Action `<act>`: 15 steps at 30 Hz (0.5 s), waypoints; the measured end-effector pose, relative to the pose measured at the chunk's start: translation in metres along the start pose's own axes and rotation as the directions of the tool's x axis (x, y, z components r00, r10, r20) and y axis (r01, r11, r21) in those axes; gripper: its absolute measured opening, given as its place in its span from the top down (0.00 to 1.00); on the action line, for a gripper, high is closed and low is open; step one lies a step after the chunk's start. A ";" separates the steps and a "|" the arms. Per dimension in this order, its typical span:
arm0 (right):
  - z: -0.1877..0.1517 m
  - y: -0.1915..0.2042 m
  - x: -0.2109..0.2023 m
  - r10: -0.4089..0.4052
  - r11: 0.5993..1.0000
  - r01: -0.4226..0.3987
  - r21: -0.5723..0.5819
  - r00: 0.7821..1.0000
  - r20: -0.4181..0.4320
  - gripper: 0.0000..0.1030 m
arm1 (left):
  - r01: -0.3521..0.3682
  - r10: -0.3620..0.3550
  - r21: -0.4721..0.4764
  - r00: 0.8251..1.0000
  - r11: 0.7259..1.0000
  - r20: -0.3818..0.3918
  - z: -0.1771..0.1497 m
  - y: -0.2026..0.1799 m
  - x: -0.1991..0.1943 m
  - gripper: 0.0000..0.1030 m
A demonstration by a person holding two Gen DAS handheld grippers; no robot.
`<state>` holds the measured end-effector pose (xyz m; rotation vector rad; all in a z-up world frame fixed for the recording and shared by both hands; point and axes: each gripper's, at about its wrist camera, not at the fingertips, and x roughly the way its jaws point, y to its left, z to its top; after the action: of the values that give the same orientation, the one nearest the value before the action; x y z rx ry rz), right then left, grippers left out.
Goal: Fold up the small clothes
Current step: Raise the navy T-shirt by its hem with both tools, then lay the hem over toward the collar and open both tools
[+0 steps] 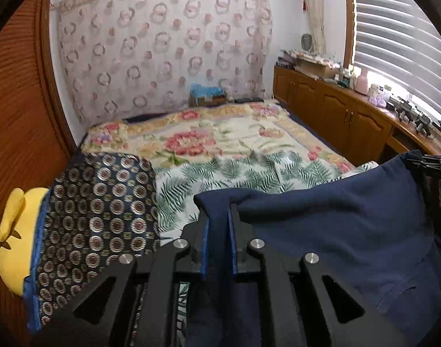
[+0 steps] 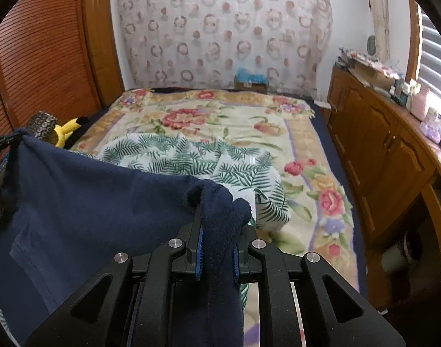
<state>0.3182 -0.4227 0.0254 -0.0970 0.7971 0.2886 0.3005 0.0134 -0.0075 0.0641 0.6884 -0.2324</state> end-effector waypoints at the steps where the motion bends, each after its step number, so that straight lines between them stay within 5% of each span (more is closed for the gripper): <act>1: 0.000 -0.001 0.003 -0.007 1.000 0.007 0.002 1.000 -0.008 0.87 | 0.008 -0.008 -0.001 1.000 1.000 -0.016 0.001 0.002 0.004 0.87; 5: -0.002 -0.004 0.012 -0.057 0.998 0.057 0.005 0.998 -0.026 0.68 | 0.025 -0.025 0.011 1.000 1.000 -0.016 -0.002 -0.004 0.000 0.66; 10: -0.012 -0.003 -0.003 -0.050 0.998 0.051 0.044 0.998 -0.023 0.58 | 0.076 -0.076 -0.005 0.997 0.997 -0.024 -0.026 -0.011 -0.021 0.44; 15: -0.035 0.009 -0.037 -0.026 0.997 0.027 0.075 1.000 -0.008 0.49 | 0.088 -0.089 -0.027 0.995 0.996 -0.040 -0.060 -0.016 -0.043 0.43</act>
<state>0.2668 -0.4293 0.0278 -0.0381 0.8125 0.2330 0.2277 0.0144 -0.0265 0.0143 0.7355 -0.3082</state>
